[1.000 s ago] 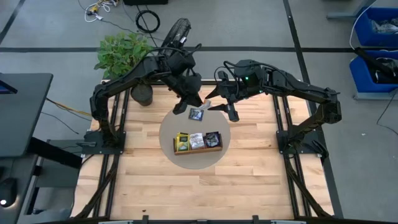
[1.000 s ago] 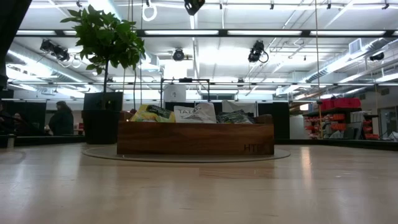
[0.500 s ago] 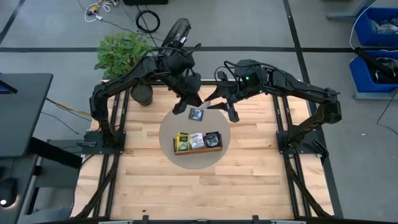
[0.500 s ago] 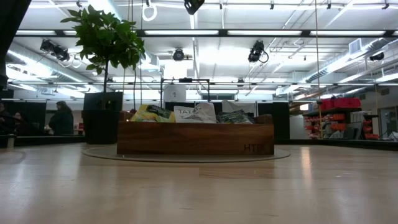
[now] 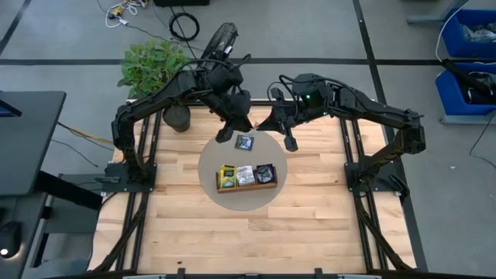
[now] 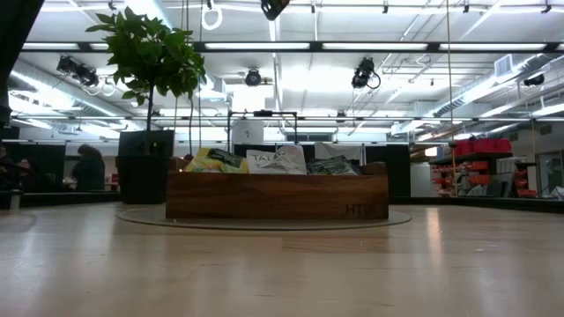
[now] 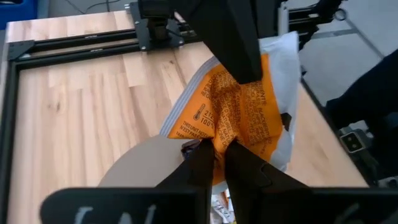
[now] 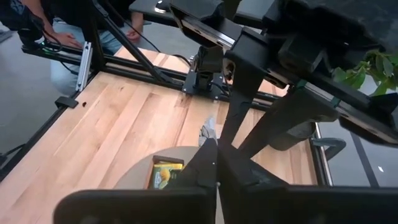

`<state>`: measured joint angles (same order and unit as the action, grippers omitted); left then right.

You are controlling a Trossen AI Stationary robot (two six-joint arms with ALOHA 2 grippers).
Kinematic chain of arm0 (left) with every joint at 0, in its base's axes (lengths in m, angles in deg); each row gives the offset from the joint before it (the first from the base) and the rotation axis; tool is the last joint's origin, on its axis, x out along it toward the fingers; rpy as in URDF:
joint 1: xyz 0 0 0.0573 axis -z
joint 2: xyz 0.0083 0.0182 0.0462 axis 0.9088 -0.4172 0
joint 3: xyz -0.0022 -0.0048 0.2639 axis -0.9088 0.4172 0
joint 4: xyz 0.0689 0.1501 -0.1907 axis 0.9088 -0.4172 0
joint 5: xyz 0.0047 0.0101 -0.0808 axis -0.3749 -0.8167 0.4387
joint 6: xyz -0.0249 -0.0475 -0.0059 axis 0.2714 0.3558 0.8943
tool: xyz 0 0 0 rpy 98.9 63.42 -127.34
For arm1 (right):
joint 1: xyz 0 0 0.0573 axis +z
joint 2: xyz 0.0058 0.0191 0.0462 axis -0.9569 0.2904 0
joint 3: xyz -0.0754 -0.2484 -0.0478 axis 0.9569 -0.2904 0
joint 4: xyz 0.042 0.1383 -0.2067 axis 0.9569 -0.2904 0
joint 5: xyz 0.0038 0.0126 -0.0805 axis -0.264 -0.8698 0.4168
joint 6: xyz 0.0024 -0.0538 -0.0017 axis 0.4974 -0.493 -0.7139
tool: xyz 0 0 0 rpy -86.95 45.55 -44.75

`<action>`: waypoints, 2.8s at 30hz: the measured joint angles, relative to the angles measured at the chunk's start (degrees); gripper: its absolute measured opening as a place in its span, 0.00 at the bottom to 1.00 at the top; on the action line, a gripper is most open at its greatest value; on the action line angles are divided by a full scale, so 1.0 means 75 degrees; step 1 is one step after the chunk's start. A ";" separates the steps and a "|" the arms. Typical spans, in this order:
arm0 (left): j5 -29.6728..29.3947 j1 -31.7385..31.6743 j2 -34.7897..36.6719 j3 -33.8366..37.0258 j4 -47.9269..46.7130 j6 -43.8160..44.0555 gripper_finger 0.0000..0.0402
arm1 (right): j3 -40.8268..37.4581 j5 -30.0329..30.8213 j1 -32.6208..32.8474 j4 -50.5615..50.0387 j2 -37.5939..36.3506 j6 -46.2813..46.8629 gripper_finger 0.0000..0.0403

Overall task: Pick & Place Tea
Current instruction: Put the orange tea bag into the middle section of the wooden organizer

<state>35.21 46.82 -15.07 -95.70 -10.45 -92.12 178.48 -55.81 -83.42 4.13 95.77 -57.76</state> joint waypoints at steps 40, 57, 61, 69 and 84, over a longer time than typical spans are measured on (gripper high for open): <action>-0.2776 -0.0256 0.1135 0.0009 0.0508 0.1318 0.40 | -0.0101 0.0152 -0.1367 0.0230 -0.0468 0.1705 0.00; -0.4268 0.0929 0.3163 0.5341 0.5901 0.3088 0.27 | -0.1599 0.0062 -0.1883 0.0193 -0.1800 0.2040 0.00; -0.4343 0.0961 0.4001 0.6801 0.7572 0.3524 0.25 | -0.3438 -0.0906 -0.1941 0.2432 -0.2615 0.3631 0.00; -0.4341 0.0950 0.4689 0.9526 1.3406 0.4922 0.27 | -0.5405 -0.1517 -0.1650 0.7562 -0.2752 0.6647 0.00; -0.4378 0.0953 0.4487 0.9826 1.3881 0.5928 0.63 | -0.5426 -0.1001 -0.1157 0.8615 -0.1961 0.7062 0.00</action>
<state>2.38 53.97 18.59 -22.00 93.66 -47.65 137.79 -63.32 -92.10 68.74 81.07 -4.80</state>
